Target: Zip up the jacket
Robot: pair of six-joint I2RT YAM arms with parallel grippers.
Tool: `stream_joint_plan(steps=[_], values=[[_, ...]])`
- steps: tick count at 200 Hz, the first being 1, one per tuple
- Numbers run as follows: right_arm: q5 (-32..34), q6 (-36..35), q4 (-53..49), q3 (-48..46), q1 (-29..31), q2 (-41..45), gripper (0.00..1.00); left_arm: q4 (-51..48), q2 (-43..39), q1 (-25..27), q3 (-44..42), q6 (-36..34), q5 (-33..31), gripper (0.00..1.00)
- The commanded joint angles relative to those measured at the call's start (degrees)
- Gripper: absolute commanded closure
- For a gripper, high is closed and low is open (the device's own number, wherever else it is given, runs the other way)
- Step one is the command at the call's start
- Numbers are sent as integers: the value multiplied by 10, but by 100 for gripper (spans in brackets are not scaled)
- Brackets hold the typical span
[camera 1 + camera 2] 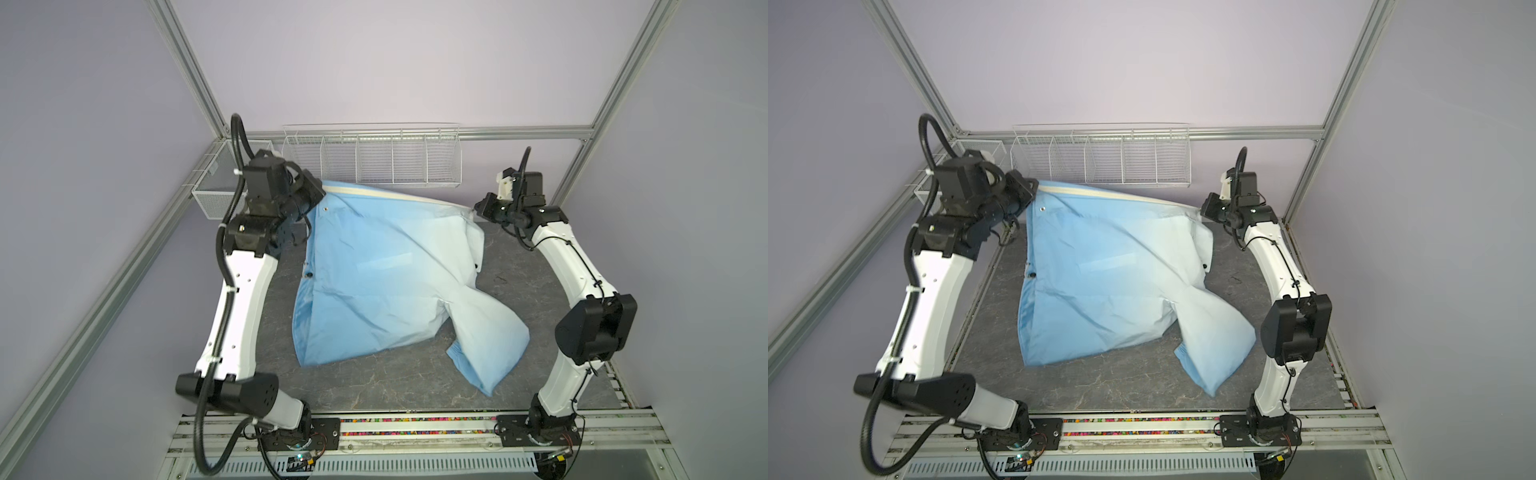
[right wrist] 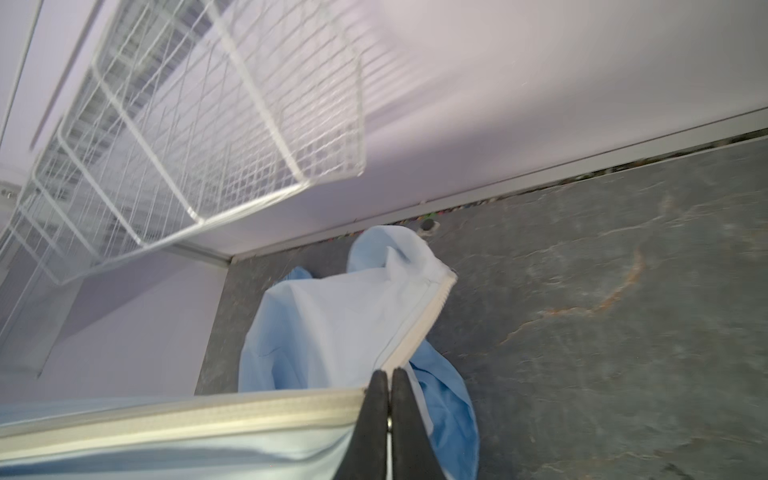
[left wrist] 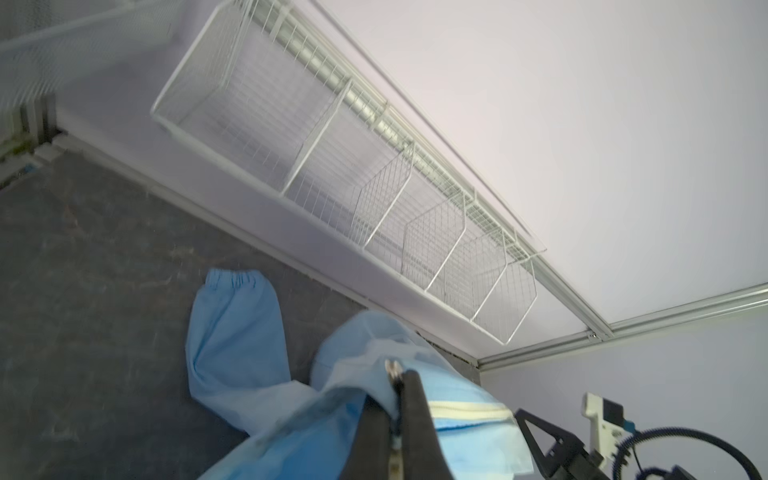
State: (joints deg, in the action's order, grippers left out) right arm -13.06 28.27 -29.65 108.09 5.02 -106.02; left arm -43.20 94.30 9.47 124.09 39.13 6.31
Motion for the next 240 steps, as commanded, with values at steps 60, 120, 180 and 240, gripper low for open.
stream_joint_plan(steps=[60, 120, 180, 240], values=[[-2, -1, -94, -26, -148, 43, 44, 15, 45, -47, 26, -47, 11, 62], [82, -31, 38, -296, -159, 237, 12, 261, -295, -45, -582, -75, -76, 0], [173, -162, 334, -628, -141, 340, 12, 609, -431, -43, -990, -287, -241, 0], [220, -263, 626, -812, -65, 261, 12, 837, -185, -45, -1035, -323, -268, 1]])
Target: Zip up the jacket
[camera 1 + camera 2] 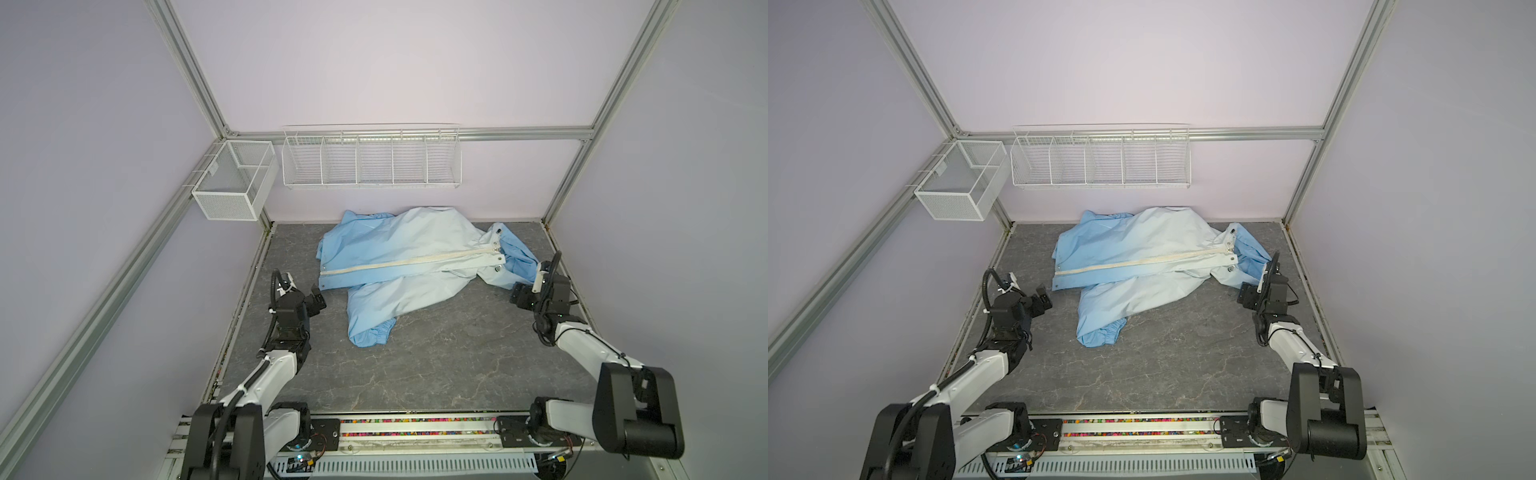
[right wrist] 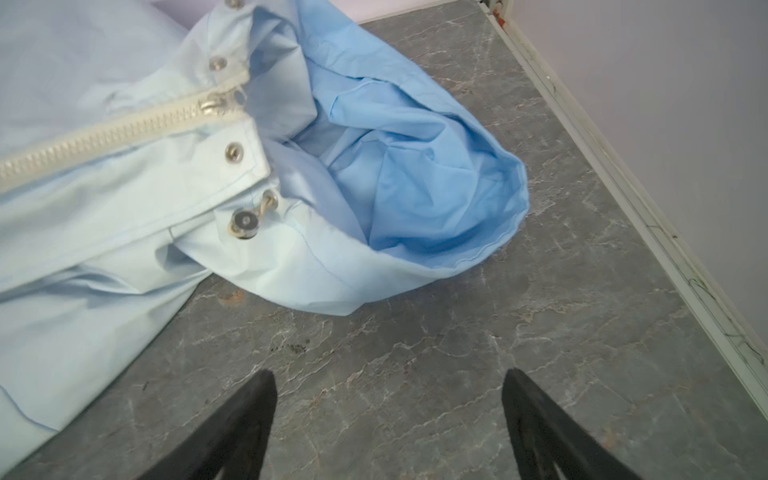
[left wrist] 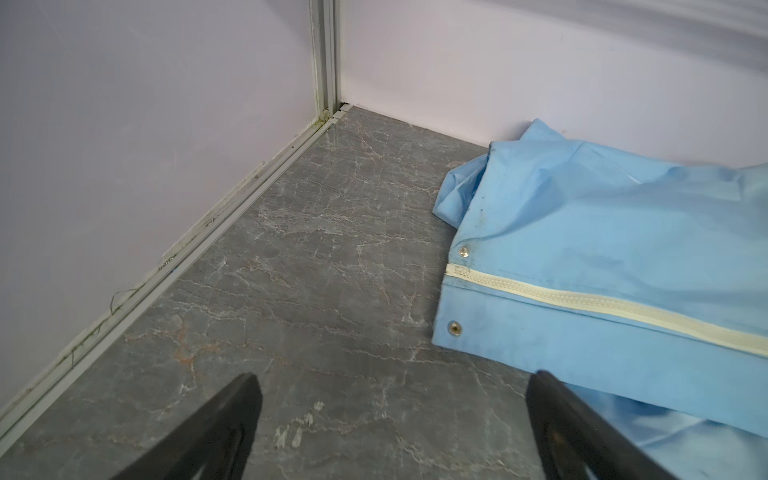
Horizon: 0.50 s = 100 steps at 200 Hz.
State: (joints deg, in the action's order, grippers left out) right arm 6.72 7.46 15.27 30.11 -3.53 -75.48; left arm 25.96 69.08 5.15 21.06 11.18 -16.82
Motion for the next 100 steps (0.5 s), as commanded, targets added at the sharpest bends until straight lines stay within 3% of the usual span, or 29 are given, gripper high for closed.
stream_joint_plan(steps=[1, 14, 23, 38, 47, 55, 63, 78, 100], values=[[24, -56, 183, -35, 23, -48, 12, 138, 69, -1, 0, -43, -37, 1], [33, -86, 223, -35, 43, -76, 12, 66, 77, -6, 45, -63, -13, 1], [31, -90, 273, -48, 45, -106, 12, 157, 103, -8, 22, -91, 5, 1], [25, -95, 410, -109, 45, -129, 12, 294, 166, -33, -26, -72, 34, 1], [38, -97, 401, -102, 48, -129, 12, 397, 212, -40, -46, -77, 37, 1], [46, -84, 335, -80, 47, -116, 12, 306, 183, -41, -29, -70, 41, 0], [43, -84, 354, -86, 44, -122, 12, 213, 159, -41, 2, -64, 42, 1], [45, -84, 348, -85, 45, -118, 12, 310, 203, -40, -6, -75, 36, 1], [42, -84, 353, -86, 45, -121, 12, 200, 168, -40, 19, -60, 31, 1]])
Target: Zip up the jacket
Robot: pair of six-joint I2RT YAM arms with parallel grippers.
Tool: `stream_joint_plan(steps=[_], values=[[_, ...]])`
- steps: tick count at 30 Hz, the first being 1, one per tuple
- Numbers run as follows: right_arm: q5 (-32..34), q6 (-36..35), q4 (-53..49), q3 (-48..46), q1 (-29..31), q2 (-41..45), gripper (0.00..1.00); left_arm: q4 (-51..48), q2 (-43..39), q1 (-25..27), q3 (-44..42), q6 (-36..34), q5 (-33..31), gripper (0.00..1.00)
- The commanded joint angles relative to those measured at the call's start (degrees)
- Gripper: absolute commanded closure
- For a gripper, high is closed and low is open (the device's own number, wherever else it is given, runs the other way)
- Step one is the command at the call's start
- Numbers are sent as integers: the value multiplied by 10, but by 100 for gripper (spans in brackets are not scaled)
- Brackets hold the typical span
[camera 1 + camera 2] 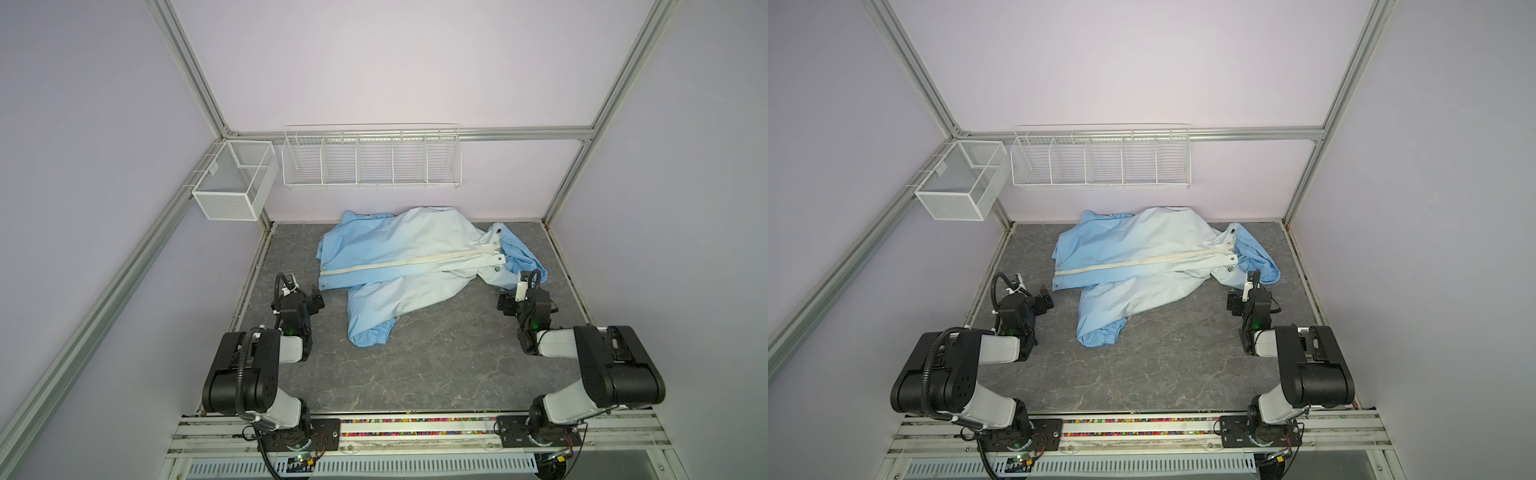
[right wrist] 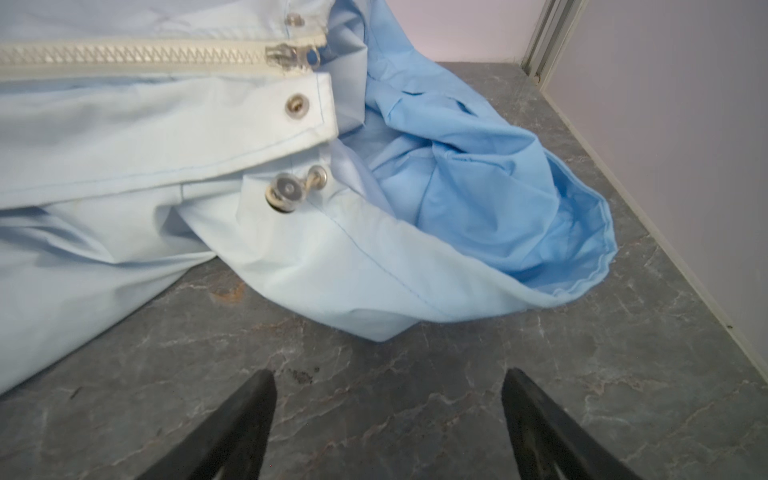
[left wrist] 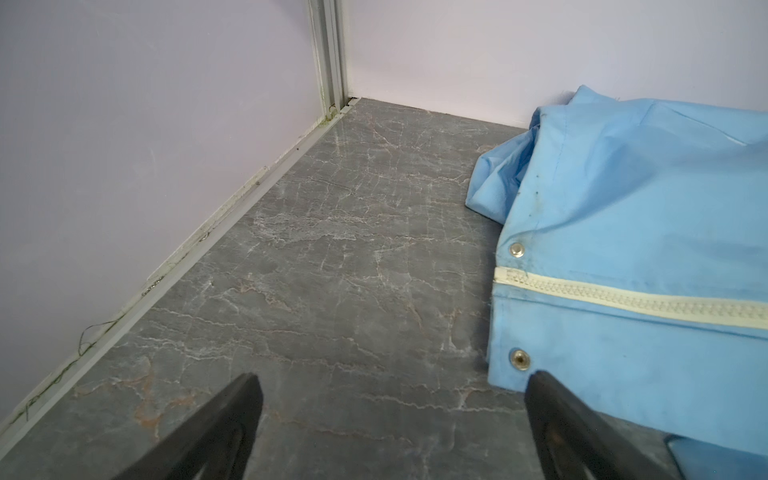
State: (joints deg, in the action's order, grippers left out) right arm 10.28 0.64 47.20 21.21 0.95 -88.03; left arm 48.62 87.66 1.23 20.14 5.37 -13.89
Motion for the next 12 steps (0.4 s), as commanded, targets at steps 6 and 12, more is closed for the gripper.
stream_joint_plan(steps=[6, 12], values=[[2, -17, 24, 8, 0, 3, 12, 27, -1, -1, 13, -11, 5, 1], [-5, -16, 22, 8, -4, 4, 12, 43, 7, -1, 12, -15, 10, 0]])
